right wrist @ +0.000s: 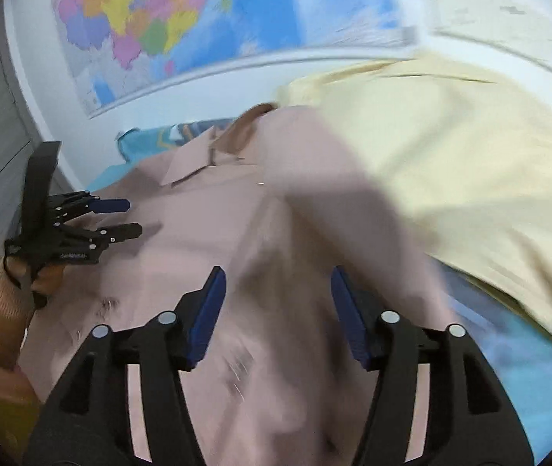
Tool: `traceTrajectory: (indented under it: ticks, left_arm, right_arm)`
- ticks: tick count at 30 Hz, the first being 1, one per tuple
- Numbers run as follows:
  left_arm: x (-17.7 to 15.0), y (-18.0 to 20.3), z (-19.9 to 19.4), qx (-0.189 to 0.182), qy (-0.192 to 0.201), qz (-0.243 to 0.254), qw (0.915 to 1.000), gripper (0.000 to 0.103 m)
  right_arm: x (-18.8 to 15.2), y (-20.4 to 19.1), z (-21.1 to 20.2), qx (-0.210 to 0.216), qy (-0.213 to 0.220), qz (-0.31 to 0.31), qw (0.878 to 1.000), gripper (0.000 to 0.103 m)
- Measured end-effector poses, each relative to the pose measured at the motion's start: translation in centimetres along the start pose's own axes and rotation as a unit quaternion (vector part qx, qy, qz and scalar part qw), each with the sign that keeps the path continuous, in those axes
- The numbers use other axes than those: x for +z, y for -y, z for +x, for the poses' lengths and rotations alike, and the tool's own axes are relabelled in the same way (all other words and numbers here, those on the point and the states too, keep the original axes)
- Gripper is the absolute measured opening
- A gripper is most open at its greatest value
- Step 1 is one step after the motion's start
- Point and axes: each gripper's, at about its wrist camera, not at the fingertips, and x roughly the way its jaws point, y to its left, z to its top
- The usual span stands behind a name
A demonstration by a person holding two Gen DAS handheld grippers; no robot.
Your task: Fold large clothes
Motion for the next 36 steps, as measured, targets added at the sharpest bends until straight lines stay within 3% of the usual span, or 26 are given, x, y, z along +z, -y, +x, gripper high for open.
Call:
traceTrajectory:
  ticks: [1,4,8,10,12,13,15,16,17,20,21,22,23,30,31,32,33,36]
  left_arm:
    - [0.1,0.3,0.2,-0.006,0.000,0.005,1.0000,0.065]
    - [0.0,2.3,0.4,-0.025,-0.002,0.026,0.9993,0.065]
    - [0.0,3.8,0.9,-0.049,-0.010,0.037,0.9981,0.066]
    - [-0.1,4.3,0.9,-0.051,-0.010,0.040,0.9979,0.066]
    - [0.0,4.6,1.0,-0.052,-0.010,0.041,0.9977,0.066]
    - [0.0,4.7,1.0,-0.054,-0.012,0.038,0.9977,0.066]
    - [-0.1,4.8,1.2,-0.054,-0.017,0.036,0.9978,0.066]
    - [-0.1,4.8,1.2,-0.054,-0.017,0.035,0.9978,0.066]
    - [-0.2,4.8,1.2,-0.054,-0.017,0.034,0.9978,0.066]
    - [-0.3,4.5,1.1,-0.059,-0.017,0.027,0.9977,0.066]
    - [-0.3,4.3,1.0,-0.058,-0.016,0.025,0.9979,0.066]
    - [-0.4,4.2,0.9,-0.058,-0.016,0.024,0.9979,0.066]
    - [-0.5,4.2,0.8,-0.059,-0.015,0.023,0.9979,0.066]
    - [-1.1,3.9,0.6,-0.071,-0.015,0.013,0.9973,0.069]
    - [-1.1,3.9,0.7,-0.072,-0.016,0.012,0.9972,0.069]
    - [-1.2,4.0,0.7,-0.073,-0.017,0.012,0.9971,0.069]
    - [-1.2,4.0,0.7,-0.076,-0.018,0.012,0.9969,0.069]
    - [-1.2,4.3,0.6,-0.077,-0.016,0.015,0.9968,0.069]
  right_arm:
    - [-1.2,1.0,-1.5,-0.026,0.002,0.005,1.000,0.065]
    - [-4.4,4.1,-3.8,-0.072,-0.023,0.042,0.996,0.066]
    - [-9.7,7.0,-5.0,-0.047,-0.069,0.113,0.990,0.066]
    - [-11.5,6.9,-4.7,-0.053,-0.088,0.113,0.988,0.067]
    - [-12.4,6.7,-5.1,-0.052,-0.076,0.110,0.990,0.067]
    - [-12.7,6.7,-5.3,-0.042,-0.073,0.118,0.989,0.062]
    - [-12.9,6.9,-5.8,-0.002,-0.071,0.133,0.989,0.038]
    - [-13.0,7.2,-6.0,0.011,-0.073,0.135,0.988,0.015]
    - [-13.0,7.3,-6.3,0.011,-0.076,0.133,0.988,0.003]
    - [-12.9,8.3,-8.8,0.023,-0.057,0.142,0.988,0.004]
    - [-12.7,8.6,-9.2,0.012,-0.049,0.144,0.988,0.010]
    - [-12.5,8.9,-9.6,-0.006,-0.044,0.146,0.988,0.037]
    - [-12.6,9.1,-9.9,-0.017,-0.040,0.150,0.988,0.054]
    - [-14.9,8.5,-8.2,-0.029,-0.071,0.140,0.987,0.053]
    - [-15.1,8.0,-8.1,-0.024,-0.062,0.126,0.990,0.044]
    - [-15.1,7.8,-8.0,-0.012,-0.063,0.126,0.990,0.017]
    - [-15.2,7.8,-7.7,-0.003,-0.064,0.132,0.989,0.002]
    - [-14.5,8.9,-9.1,0.023,-0.043,0.168,0.985,0.003]
